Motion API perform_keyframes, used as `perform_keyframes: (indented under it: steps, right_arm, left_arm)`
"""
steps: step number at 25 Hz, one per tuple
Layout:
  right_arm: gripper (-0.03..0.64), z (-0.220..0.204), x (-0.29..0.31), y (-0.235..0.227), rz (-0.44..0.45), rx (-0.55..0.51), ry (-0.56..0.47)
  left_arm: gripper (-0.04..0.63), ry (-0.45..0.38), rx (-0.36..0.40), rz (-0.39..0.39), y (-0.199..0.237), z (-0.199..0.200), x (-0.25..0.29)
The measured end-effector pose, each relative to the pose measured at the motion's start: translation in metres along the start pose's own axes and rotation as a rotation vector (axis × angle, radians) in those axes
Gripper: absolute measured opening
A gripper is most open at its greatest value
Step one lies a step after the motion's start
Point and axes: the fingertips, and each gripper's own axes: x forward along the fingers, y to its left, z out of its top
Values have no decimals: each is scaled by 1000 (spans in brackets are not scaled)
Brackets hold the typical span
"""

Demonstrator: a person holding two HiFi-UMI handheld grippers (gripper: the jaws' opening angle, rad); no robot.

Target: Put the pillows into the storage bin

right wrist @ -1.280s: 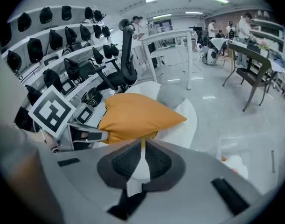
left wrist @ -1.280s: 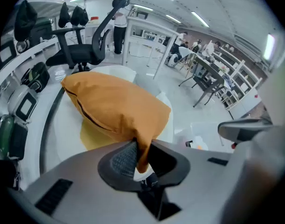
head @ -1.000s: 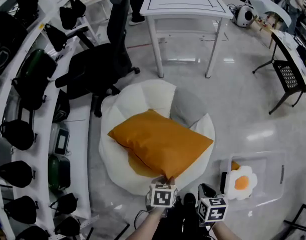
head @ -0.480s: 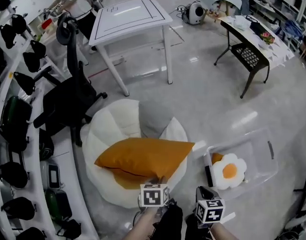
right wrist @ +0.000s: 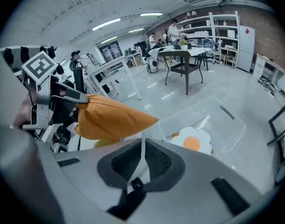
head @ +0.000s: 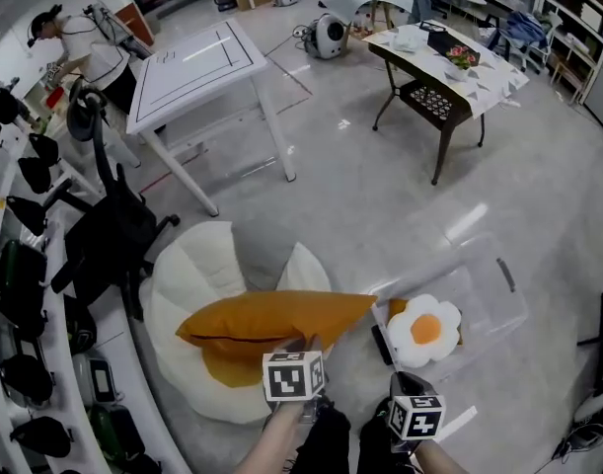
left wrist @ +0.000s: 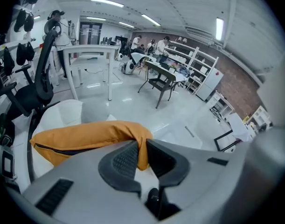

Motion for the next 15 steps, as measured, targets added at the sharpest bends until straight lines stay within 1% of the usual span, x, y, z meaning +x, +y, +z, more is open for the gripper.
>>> perform_keyframes:
  steps: [4,8,12,15]
  right_arm:
    - [23,-2,-19,-33,-21,44,-17]
    - [25,-5,-35,-69,-41,76,-34]
    - [24,-11,-51,-105,-69,125,-61]
    - [23,-15,-65,-134,-94,161,-80]
  left_arm:
    - [48,-8,-7,-38,-48,12,3]
    - [48,-21,9,-71,-97,24,10]
    - [46,-22,47,-125,-156,31,23]
    - [46,-12,99,-158,-205,33,37]
